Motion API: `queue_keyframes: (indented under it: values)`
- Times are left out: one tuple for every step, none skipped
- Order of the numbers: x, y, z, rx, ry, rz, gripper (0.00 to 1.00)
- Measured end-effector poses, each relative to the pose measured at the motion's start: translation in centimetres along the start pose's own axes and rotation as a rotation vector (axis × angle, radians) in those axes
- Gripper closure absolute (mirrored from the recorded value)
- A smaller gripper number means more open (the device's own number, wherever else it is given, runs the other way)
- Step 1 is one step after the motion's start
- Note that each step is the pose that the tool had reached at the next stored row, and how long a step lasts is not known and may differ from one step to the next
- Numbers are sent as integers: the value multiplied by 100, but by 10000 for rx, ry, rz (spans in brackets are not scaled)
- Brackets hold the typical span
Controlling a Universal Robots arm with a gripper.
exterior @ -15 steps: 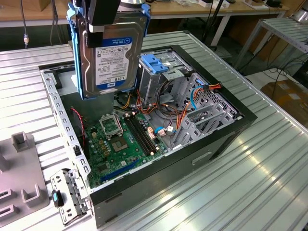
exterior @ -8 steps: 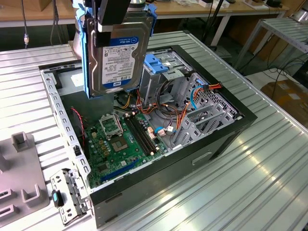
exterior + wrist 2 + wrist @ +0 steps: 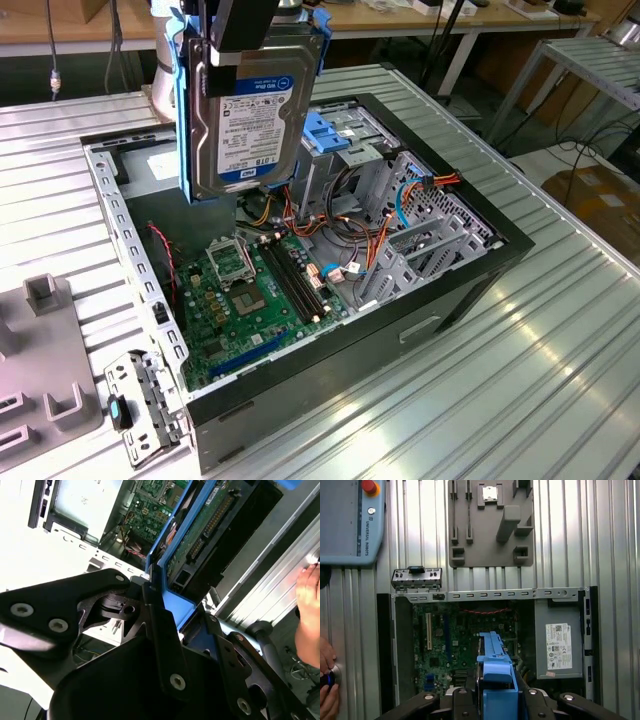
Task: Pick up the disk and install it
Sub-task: 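Insert the disk into the insertion slot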
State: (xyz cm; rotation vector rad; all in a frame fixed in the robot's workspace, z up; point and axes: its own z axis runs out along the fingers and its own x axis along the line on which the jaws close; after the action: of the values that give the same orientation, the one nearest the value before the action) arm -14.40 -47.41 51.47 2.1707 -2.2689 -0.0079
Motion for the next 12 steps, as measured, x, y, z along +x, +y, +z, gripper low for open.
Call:
queue_keyframes:
  values:
    - [0,0,0,0,0,0,63]
    - [0,-1,0,-1,0,-1,63]
    - [0,-2,0,0,0,-1,63]
    - [0,-2,0,0,0,-1,63]
    - [0,-2,0,0,0,-1,63]
    - [0,-3,0,0,0,-1,63]
    - [0,-4,0,0,0,-1,63]
    - [0,-4,0,0,0,0,63]
    - [0,-5,0,0,0,0,63]
    - [0,-5,0,0,0,-1,63]
    - [-1,-10,0,0,0,-2,63]
    - [-2,-40,-1,-1,1,-2,63]
